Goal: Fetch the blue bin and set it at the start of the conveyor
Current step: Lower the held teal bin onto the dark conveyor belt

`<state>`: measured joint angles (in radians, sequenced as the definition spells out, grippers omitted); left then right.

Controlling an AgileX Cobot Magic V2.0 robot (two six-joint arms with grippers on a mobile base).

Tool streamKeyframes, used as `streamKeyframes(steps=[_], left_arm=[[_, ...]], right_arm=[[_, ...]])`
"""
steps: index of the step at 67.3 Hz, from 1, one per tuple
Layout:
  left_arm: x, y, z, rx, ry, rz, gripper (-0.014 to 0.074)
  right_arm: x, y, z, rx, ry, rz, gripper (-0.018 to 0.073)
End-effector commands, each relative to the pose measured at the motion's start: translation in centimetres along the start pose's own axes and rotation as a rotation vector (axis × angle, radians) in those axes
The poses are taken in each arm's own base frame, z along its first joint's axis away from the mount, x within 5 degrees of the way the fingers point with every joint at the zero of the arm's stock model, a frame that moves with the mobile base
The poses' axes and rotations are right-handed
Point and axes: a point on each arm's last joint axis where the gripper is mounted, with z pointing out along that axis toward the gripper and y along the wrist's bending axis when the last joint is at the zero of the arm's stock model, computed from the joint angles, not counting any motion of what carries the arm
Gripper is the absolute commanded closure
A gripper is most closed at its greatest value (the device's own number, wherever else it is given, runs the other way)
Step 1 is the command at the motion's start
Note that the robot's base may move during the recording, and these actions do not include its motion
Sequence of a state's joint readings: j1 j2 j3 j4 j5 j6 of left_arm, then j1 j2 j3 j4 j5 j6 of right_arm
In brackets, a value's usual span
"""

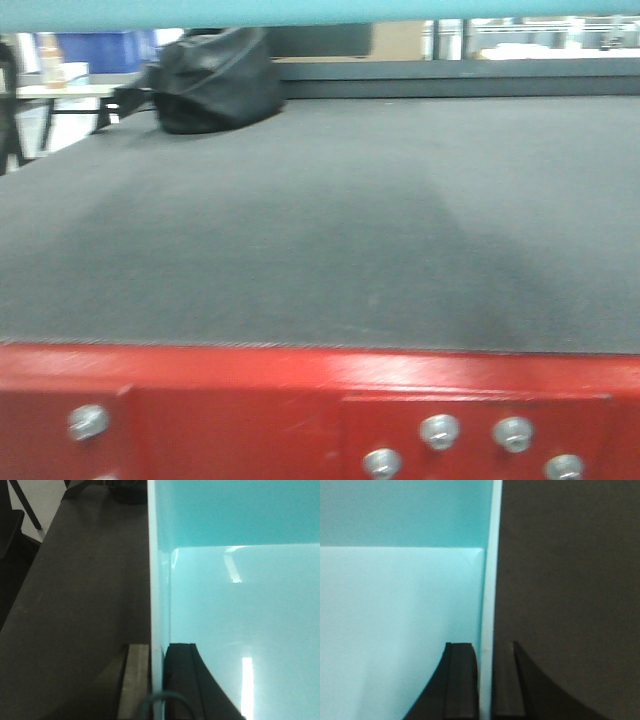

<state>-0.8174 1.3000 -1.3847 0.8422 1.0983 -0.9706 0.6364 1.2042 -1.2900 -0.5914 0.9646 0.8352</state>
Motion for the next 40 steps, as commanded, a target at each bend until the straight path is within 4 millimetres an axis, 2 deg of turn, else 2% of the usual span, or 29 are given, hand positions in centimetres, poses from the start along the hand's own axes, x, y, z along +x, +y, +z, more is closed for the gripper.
streamKeyframes(steps=[1,40], left_arm=[[-0.48,-0.92,-0.31,0.079,-0.045,-0.007,0.0708],[-0.48,-0.92,-0.31,0.079,-0.045,-0.007,0.0708]], right_arm=[[-0.65,1.05,-0.4,-0.109,-0.069,0.008,0.0724],[-0.65,1.05,-0.4,-0.109,-0.069,0.008,0.0724]])
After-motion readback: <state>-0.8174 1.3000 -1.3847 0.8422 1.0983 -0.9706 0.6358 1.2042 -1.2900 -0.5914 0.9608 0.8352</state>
